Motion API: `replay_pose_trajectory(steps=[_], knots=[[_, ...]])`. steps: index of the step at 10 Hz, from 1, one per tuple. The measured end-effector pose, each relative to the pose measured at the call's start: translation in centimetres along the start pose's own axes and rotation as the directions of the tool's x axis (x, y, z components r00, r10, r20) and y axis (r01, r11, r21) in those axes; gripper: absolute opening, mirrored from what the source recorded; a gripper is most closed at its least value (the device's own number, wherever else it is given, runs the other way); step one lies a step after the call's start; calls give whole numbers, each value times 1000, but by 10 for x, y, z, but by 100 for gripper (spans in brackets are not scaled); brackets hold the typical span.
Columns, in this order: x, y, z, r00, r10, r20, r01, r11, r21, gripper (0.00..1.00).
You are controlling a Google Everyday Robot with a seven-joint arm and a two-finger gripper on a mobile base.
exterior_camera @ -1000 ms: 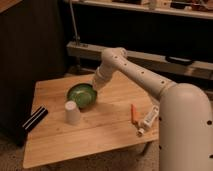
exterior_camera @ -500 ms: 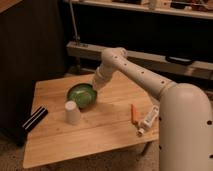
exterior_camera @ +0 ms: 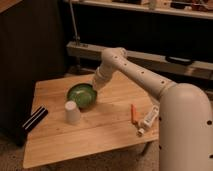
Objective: Place the bottle in the ceramic bowl
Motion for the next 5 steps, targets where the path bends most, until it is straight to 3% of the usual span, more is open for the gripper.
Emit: replay_pose_trajectory(steps=[5], knots=[[0, 0, 0, 1000, 0, 0, 0, 1000, 0, 2]])
